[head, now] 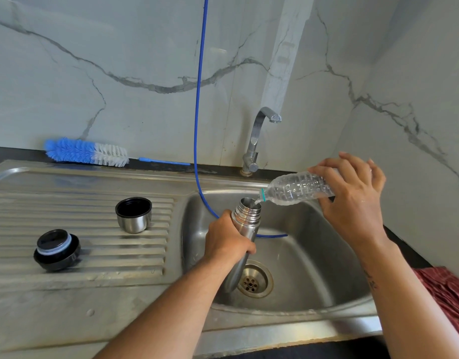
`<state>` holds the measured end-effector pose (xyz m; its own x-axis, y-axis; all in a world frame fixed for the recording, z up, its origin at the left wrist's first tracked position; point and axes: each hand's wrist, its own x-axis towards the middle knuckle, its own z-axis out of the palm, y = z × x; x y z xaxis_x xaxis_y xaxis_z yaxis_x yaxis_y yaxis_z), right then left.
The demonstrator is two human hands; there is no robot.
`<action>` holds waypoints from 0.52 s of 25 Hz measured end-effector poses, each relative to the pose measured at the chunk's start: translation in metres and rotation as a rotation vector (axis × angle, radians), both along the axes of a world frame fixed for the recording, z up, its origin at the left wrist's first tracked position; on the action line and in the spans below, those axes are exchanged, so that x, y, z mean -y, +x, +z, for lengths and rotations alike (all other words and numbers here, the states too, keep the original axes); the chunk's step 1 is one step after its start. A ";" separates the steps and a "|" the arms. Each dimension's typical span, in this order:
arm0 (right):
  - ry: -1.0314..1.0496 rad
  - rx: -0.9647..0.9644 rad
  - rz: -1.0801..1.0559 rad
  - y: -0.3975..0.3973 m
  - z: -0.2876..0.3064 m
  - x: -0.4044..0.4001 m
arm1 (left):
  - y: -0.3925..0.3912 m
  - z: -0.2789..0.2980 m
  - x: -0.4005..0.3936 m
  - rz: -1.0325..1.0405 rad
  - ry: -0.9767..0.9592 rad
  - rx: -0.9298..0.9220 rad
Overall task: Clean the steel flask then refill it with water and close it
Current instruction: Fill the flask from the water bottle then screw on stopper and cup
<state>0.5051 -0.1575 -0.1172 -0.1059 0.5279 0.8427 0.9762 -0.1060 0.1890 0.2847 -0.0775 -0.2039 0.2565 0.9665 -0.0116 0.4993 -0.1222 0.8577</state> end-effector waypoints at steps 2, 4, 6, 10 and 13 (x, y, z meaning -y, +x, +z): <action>-0.004 0.025 -0.001 -0.001 0.004 0.000 | 0.000 -0.001 0.000 -0.002 0.004 -0.004; -0.015 0.052 0.004 -0.001 0.012 0.002 | 0.000 0.000 0.001 -0.010 0.007 -0.005; -0.033 0.084 0.016 0.000 0.022 0.003 | 0.000 -0.001 0.001 -0.018 0.004 0.003; -0.060 0.135 0.027 -0.001 0.039 0.003 | 0.000 0.000 0.002 -0.026 0.006 0.004; -0.091 0.167 0.046 -0.004 0.053 0.003 | -0.001 0.001 0.004 -0.035 0.008 0.001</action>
